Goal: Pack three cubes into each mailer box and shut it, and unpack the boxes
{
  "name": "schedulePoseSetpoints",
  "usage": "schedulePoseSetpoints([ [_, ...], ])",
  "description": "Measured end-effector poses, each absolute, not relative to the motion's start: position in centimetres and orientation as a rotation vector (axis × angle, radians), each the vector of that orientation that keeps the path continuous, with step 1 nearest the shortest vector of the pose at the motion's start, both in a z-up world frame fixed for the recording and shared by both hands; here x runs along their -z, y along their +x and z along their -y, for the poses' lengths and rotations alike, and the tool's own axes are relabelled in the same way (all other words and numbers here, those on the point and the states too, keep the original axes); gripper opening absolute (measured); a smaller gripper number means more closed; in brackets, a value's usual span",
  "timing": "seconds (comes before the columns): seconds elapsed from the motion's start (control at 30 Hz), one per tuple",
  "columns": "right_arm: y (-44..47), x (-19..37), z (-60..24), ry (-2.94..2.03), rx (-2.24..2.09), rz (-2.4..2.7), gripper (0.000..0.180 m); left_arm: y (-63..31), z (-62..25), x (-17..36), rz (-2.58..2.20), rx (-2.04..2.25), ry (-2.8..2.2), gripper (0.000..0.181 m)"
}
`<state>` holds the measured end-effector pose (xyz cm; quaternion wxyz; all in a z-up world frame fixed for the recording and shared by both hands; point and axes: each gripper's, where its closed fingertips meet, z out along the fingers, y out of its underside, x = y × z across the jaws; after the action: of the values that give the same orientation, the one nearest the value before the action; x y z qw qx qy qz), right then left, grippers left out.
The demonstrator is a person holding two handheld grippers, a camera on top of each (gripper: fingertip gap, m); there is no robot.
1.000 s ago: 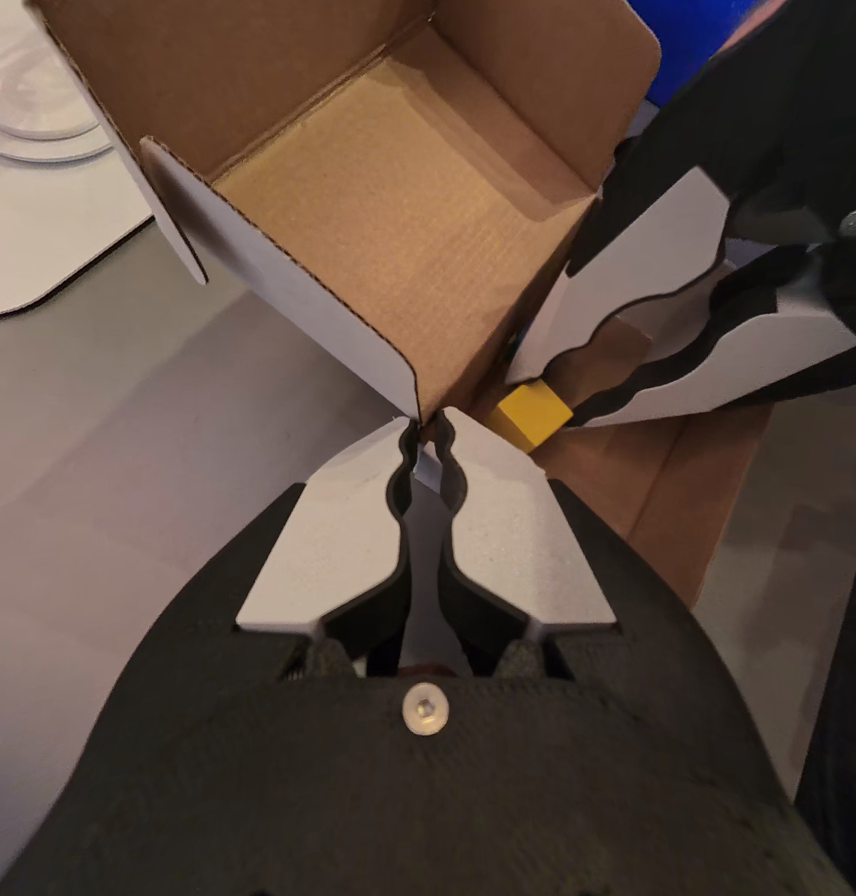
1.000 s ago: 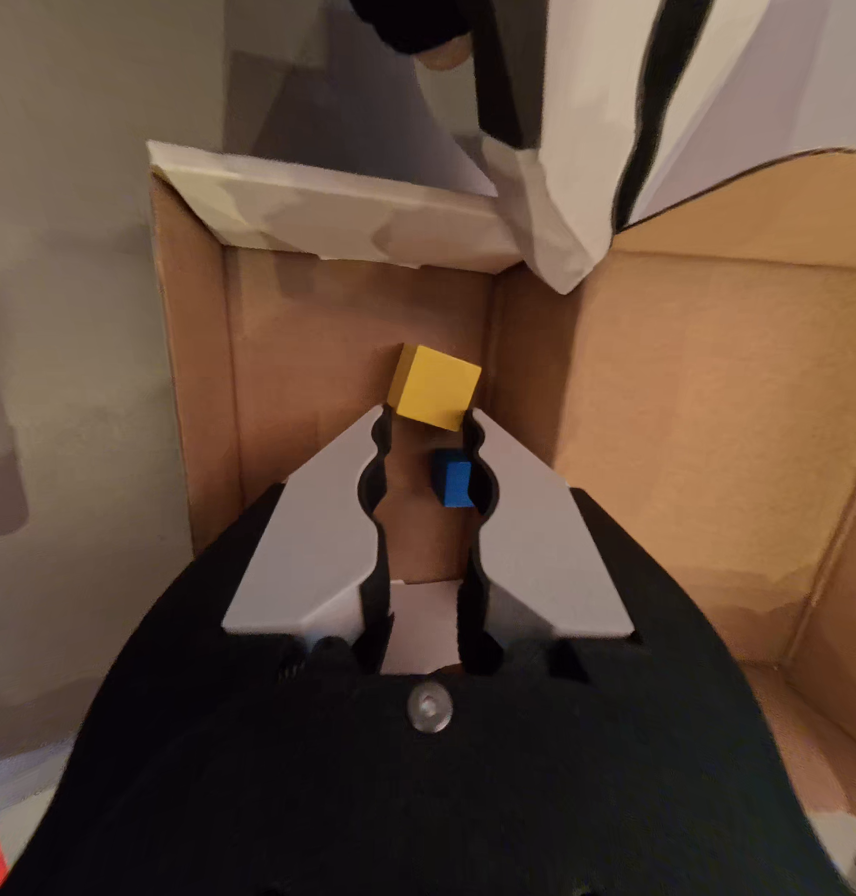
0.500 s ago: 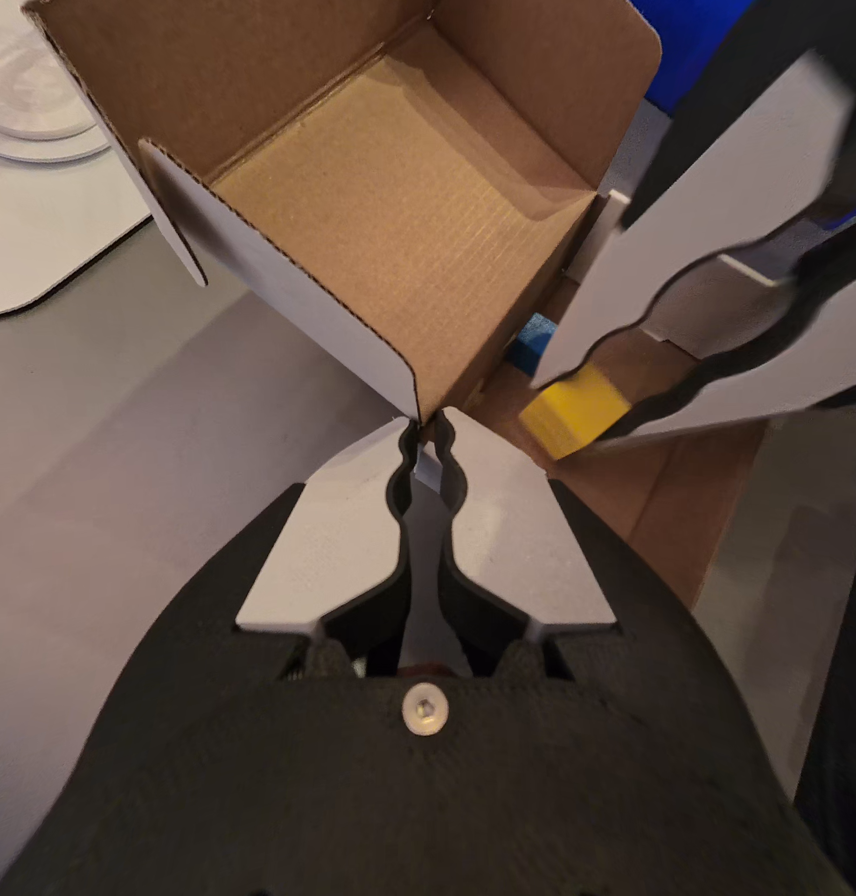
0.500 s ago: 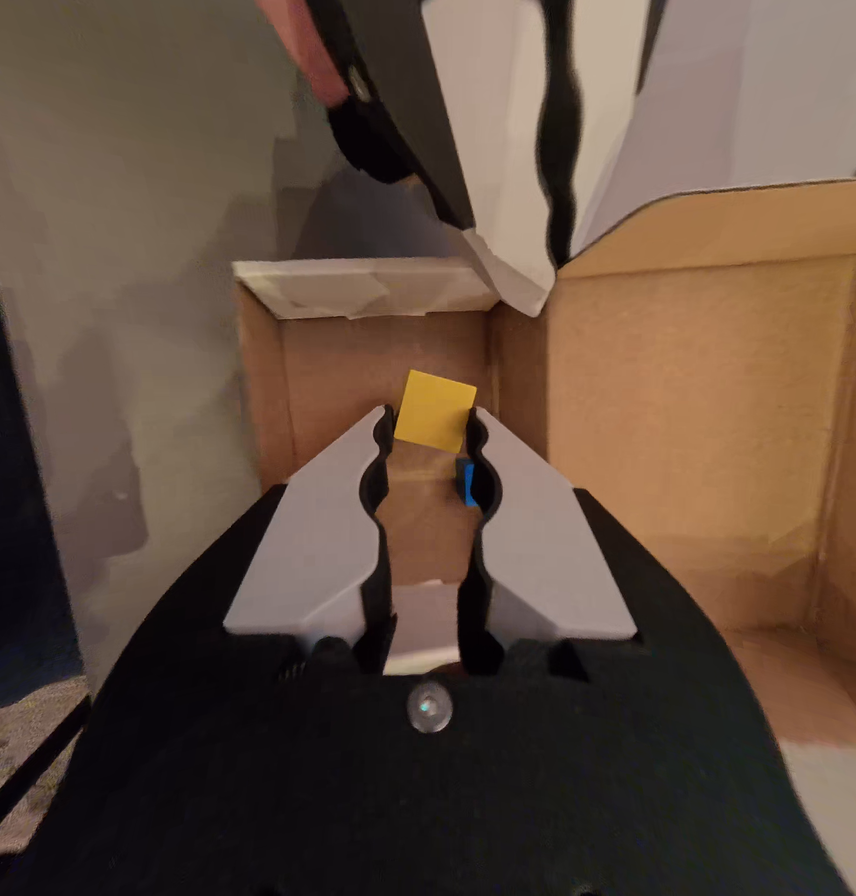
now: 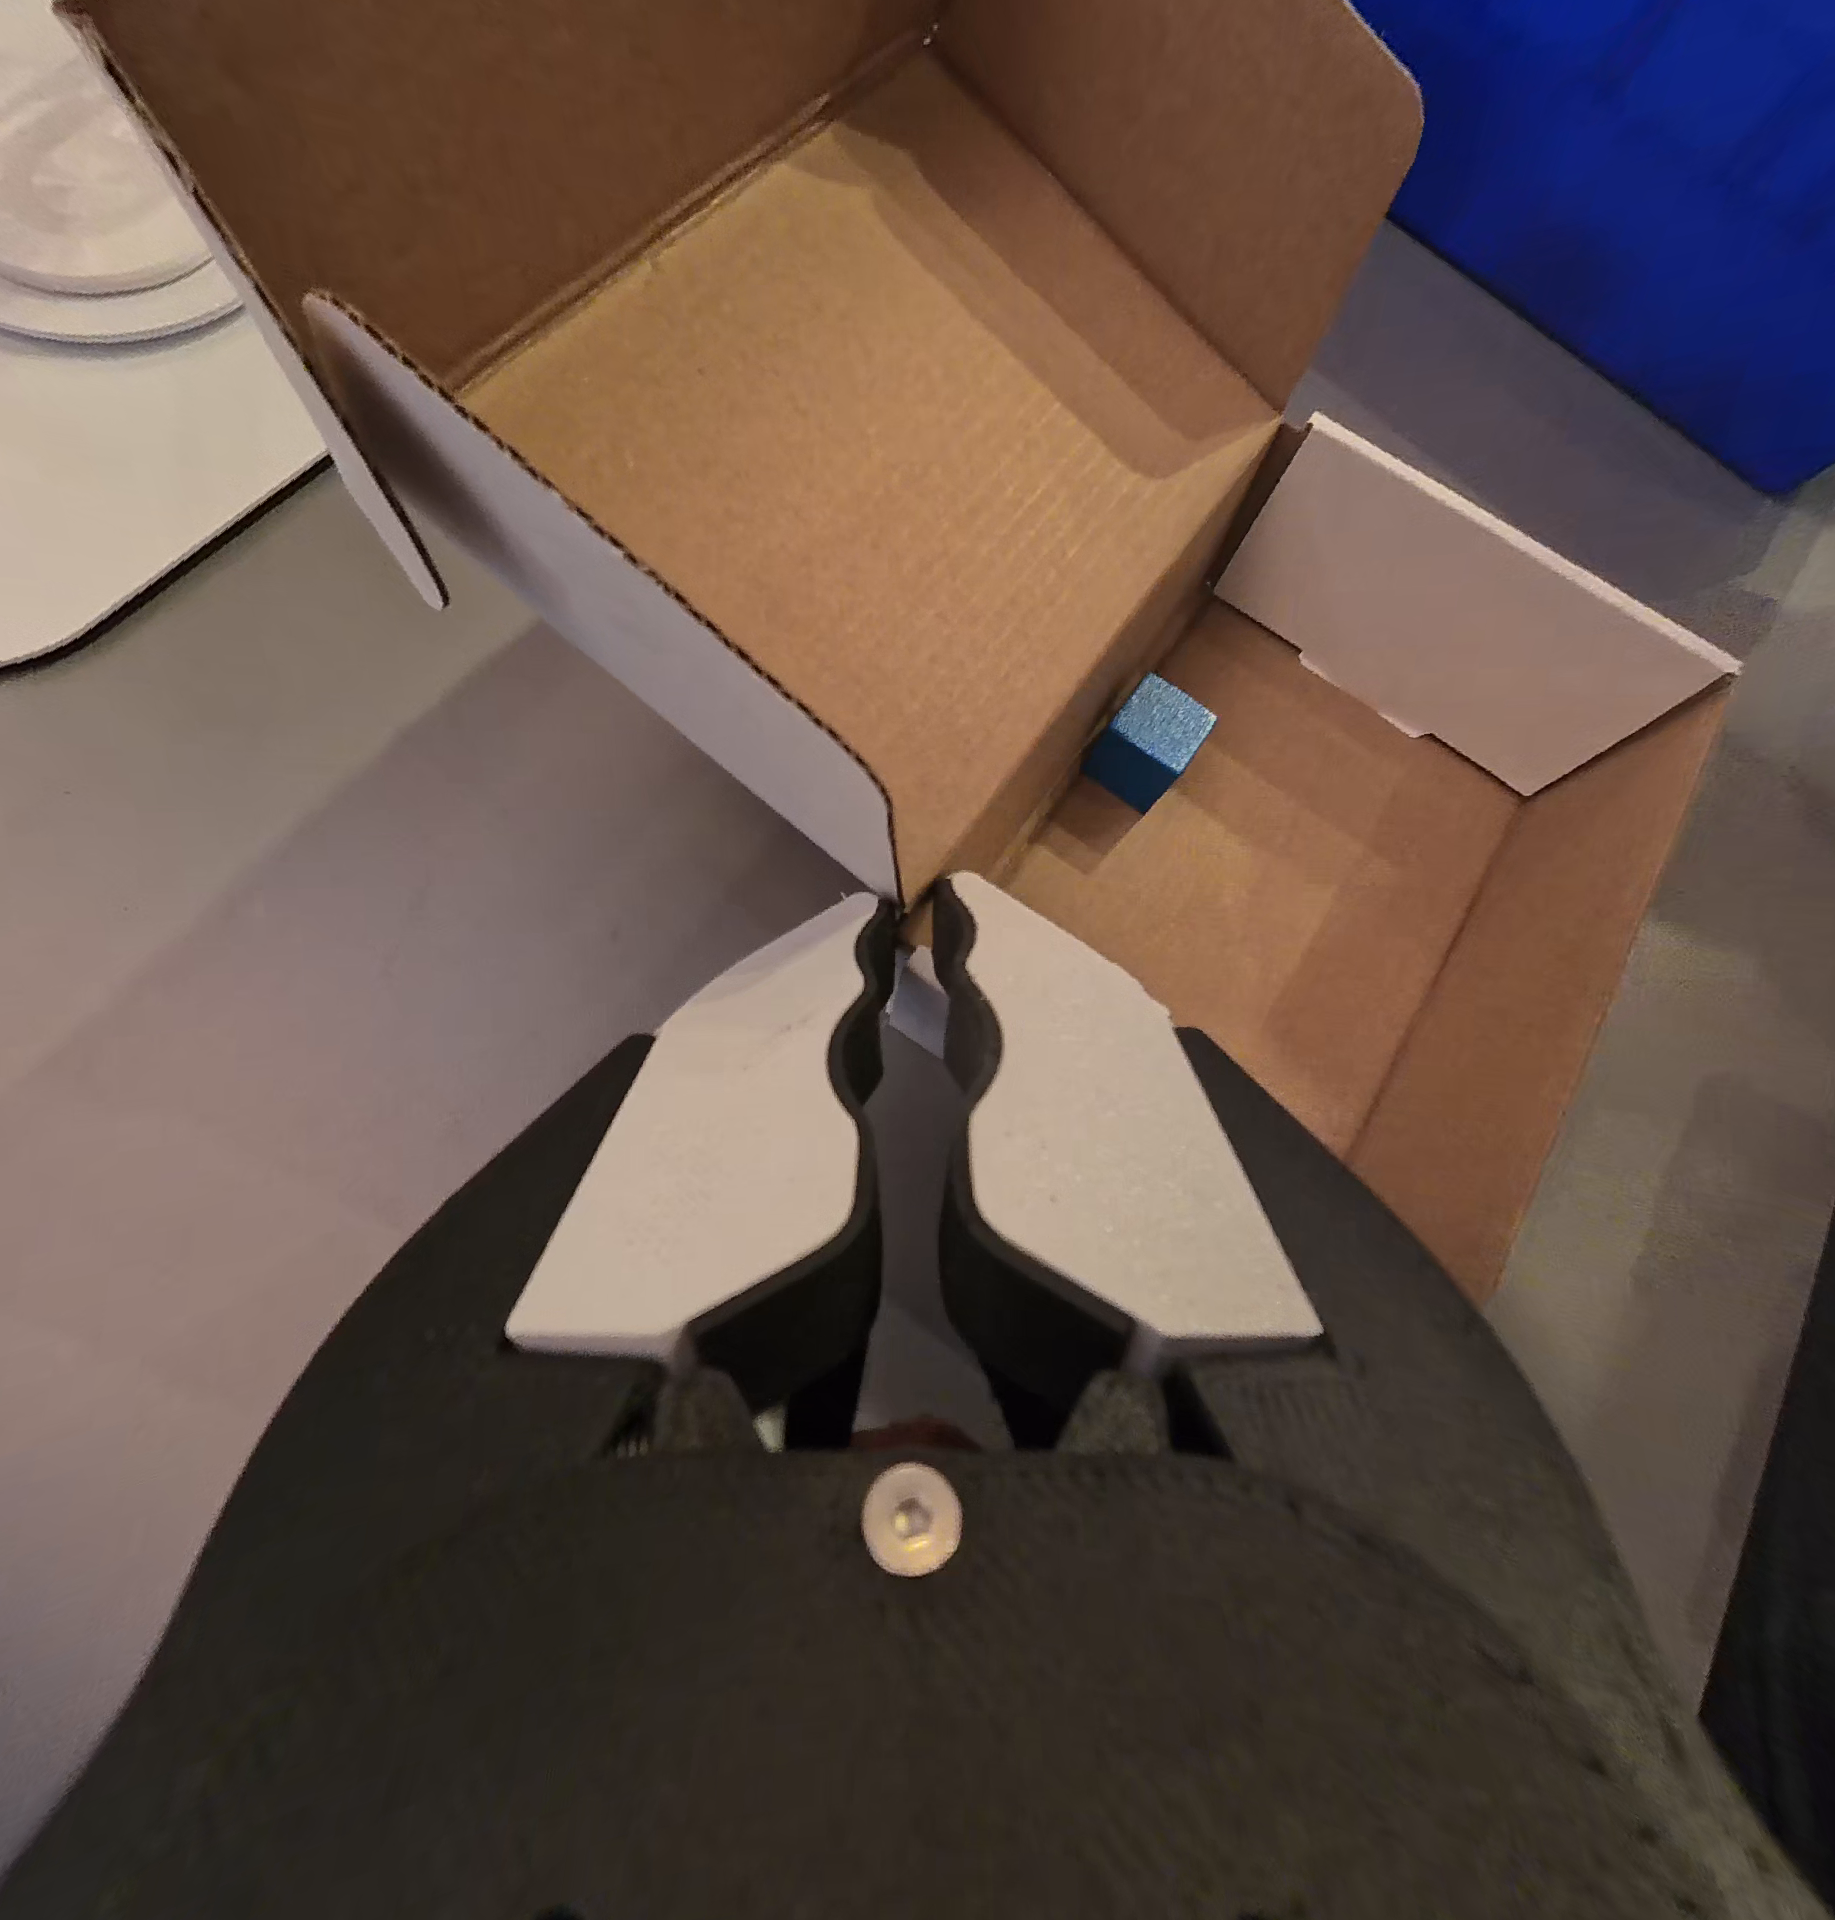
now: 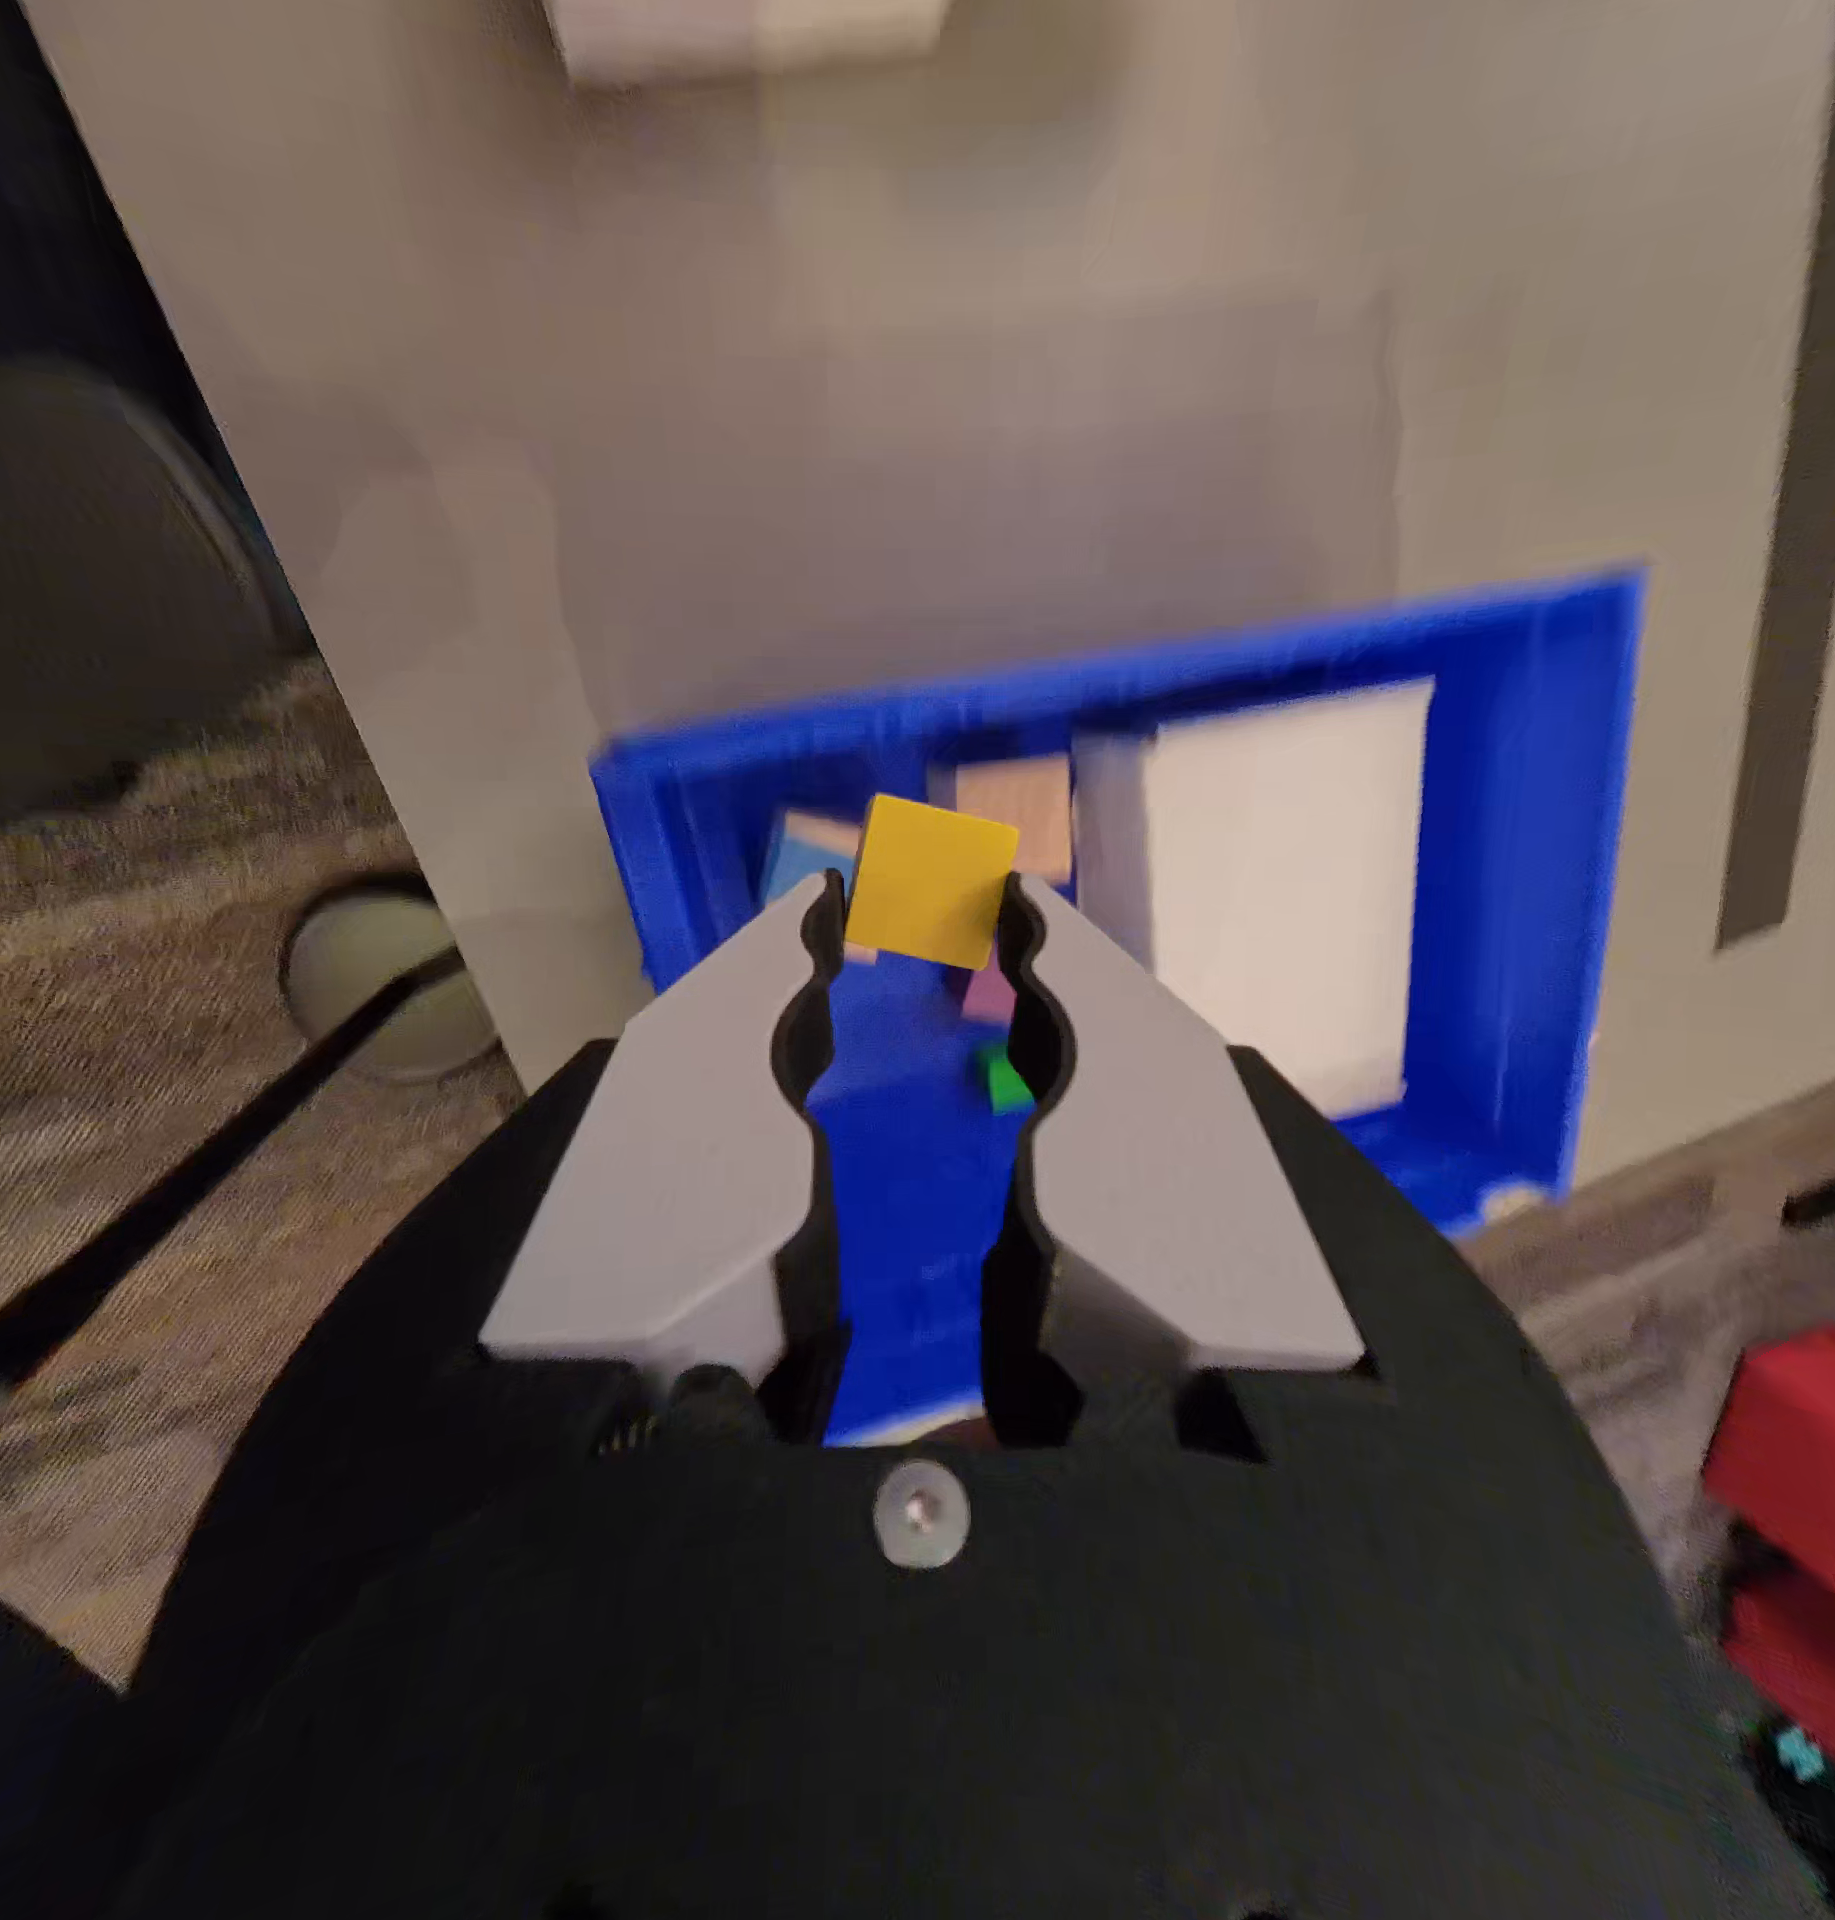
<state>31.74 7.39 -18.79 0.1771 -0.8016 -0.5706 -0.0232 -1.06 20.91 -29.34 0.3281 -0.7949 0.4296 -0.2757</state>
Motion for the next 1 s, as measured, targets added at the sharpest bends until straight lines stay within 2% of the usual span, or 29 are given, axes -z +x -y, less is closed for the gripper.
schedulePoseSetpoints([
  [0.2,38.0,24.6,-4.5,-2.511,0.100,1.595,0.027,-1.1,-20.9,29.3,-1.117,0.725,-2.079,0.006],
  [0.4,38.2,29.1,-4.8,-2.569,0.001,1.584,0.028,-1.1,-20.9,29.4,-1.110,0.727,-2.078,0.006],
  [0.63,39.3,31.9,-4.8,-2.686,0.007,1.572,0.030,-1.1,-20.9,29.4,-1.113,0.731,-2.076,0.006],
  [0.73,39.1,31.8,-4.8,-2.695,-0.021,1.540,0.041,-1.1,-20.9,29.4,-1.112,0.733,-2.076,0.006],
  [0.83,39.7,30.0,-4.8,-2.704,0.046,1.494,0.043,-1.1,-20.9,29.3,-1.113,0.728,-2.076,0.007],
  [1.0,33.9,21.7,-7.3,-2.412,0.084,1.421,0.044,-1.0,-20.9,29.3,-1.108,0.739,-2.078,0.006],
])
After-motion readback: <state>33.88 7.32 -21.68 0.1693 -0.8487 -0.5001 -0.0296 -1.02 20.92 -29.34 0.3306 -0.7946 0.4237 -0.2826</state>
